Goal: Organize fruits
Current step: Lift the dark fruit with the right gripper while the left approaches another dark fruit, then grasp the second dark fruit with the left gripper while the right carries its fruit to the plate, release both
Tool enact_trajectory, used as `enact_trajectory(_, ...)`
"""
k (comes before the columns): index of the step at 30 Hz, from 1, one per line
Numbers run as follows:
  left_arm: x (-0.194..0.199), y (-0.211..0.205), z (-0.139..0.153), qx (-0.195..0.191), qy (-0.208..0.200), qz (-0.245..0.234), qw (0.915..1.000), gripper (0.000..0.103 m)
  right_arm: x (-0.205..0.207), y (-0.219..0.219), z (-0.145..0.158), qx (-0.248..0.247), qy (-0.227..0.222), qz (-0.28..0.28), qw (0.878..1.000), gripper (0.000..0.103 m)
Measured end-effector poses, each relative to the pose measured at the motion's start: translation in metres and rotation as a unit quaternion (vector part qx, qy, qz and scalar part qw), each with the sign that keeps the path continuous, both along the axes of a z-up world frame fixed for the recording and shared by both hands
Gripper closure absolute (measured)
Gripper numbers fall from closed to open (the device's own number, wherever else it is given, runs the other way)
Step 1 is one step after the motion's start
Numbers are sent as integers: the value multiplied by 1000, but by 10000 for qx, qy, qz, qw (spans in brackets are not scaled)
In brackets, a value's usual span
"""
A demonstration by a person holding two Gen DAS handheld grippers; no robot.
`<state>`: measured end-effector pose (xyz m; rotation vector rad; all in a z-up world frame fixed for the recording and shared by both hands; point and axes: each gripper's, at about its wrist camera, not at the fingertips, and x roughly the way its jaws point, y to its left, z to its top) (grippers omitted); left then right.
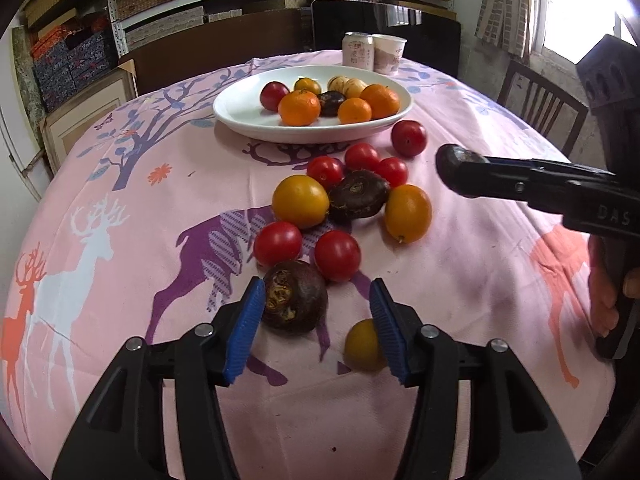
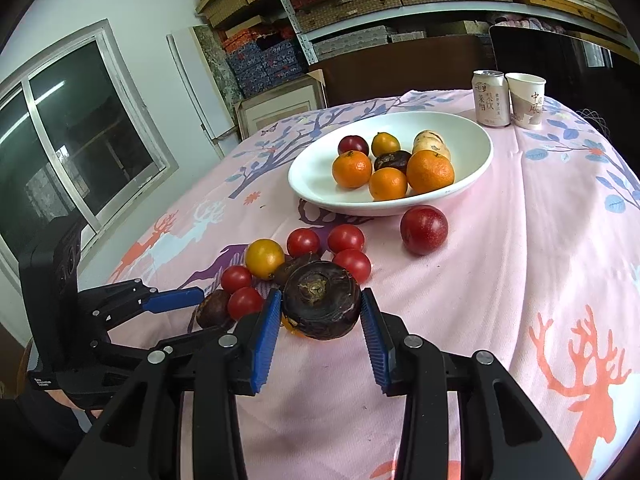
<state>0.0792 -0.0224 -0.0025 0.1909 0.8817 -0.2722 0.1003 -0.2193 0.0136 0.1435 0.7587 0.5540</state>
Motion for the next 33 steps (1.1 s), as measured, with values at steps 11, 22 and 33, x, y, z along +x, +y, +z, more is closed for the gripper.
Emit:
enact_trajectory(11, 22, 25, -13, -278, 390, 408, 9980, 48, 0, 1, -1, 5, 16, 0, 10000, 62)
enact_trajectory(22, 9, 22, -1, -350, 214, 196, 9990, 64, 0, -2, -1, 15, -1, -75, 10000, 62)
enact_trajectory(33, 68, -10, 67, -841, -507, 33, 9952, 64, 8, -5, 49, -268, -802, -750, 9936, 62)
